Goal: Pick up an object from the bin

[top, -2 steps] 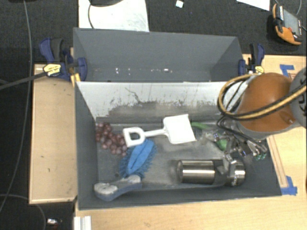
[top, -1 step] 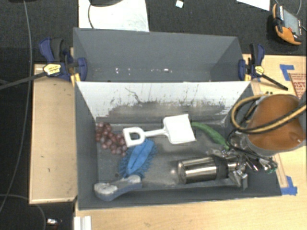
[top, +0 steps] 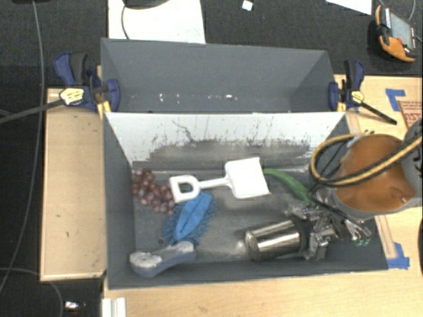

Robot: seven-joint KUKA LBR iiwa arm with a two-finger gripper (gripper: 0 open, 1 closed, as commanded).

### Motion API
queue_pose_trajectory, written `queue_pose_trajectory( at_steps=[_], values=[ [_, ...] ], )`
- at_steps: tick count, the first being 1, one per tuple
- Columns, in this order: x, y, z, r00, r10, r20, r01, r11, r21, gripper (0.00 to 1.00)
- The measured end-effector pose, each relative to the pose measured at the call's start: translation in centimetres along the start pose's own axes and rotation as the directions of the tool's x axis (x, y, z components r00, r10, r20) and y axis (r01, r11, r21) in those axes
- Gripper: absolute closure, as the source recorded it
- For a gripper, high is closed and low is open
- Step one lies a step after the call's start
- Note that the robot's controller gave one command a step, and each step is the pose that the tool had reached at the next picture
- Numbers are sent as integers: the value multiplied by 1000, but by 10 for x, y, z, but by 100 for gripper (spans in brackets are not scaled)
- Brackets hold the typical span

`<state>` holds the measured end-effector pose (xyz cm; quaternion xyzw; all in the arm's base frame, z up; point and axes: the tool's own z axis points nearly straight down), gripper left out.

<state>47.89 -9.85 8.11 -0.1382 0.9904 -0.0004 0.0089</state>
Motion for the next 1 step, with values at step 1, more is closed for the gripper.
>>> queue_pose_trajectory(
  at_steps=[1],
  values=[
    [0,0,0,1000,0,0,0,1000,0,100]
  ],
)
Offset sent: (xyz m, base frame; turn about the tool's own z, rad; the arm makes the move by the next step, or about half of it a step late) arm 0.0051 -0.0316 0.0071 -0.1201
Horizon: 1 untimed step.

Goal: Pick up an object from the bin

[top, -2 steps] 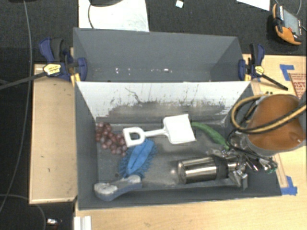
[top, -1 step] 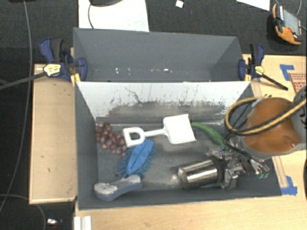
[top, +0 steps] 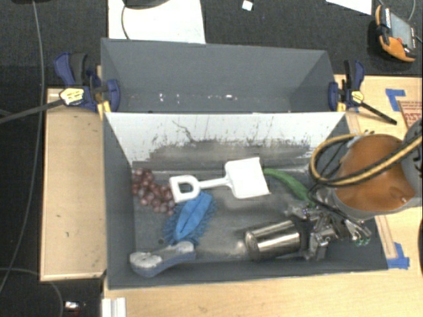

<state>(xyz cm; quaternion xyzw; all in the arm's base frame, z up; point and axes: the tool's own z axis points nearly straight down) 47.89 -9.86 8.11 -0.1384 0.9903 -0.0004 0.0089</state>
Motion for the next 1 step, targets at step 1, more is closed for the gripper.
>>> queue_pose_trajectory(
  at_steps=[1],
  values=[
    [0,-25,-6,992,-122,7,123,992,-9,100]
  ],
)
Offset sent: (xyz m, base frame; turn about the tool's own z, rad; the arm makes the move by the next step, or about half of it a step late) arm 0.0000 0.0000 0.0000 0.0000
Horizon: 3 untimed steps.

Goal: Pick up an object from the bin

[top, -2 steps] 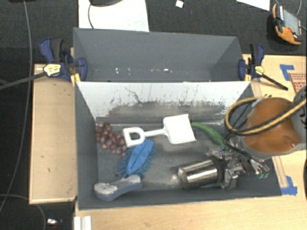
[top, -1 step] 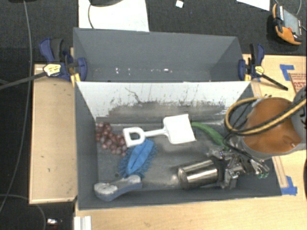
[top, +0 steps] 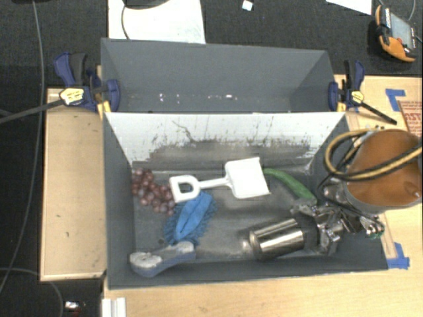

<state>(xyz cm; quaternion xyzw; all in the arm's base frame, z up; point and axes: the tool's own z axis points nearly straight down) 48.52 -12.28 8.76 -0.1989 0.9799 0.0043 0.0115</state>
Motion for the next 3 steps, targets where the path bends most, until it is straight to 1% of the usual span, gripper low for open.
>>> queue_pose_trajectory(
  at_steps=[3],
  values=[
    [0,0,0,1000,-4,0,4,1000,0,100]
  ],
)
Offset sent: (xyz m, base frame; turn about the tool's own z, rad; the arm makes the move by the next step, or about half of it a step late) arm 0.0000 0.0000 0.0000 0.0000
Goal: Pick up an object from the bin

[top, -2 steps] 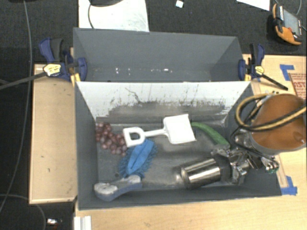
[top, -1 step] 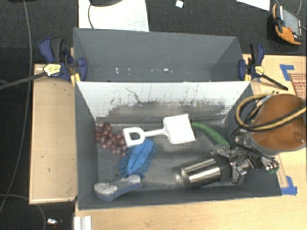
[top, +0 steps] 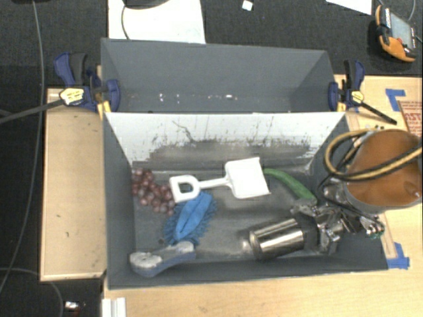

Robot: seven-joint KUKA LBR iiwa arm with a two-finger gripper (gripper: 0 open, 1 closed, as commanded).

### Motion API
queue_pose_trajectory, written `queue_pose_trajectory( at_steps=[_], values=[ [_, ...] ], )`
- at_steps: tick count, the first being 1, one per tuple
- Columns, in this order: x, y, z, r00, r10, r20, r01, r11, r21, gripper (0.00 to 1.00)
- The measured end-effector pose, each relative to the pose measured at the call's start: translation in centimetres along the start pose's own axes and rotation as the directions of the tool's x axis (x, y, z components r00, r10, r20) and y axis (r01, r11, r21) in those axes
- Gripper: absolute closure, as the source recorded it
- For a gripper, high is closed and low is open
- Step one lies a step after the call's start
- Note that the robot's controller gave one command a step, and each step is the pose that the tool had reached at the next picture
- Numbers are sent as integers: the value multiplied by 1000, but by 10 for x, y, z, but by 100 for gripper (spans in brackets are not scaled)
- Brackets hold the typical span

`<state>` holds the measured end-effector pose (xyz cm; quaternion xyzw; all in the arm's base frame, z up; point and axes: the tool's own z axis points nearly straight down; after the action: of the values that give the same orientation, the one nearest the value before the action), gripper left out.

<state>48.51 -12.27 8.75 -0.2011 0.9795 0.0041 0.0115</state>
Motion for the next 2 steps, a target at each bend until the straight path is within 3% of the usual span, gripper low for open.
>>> queue_pose_trajectory(
  at_steps=[2],
  values=[
    [3,1,-16,1000,1,-9,-1,1000,-2,100]
  ],
)
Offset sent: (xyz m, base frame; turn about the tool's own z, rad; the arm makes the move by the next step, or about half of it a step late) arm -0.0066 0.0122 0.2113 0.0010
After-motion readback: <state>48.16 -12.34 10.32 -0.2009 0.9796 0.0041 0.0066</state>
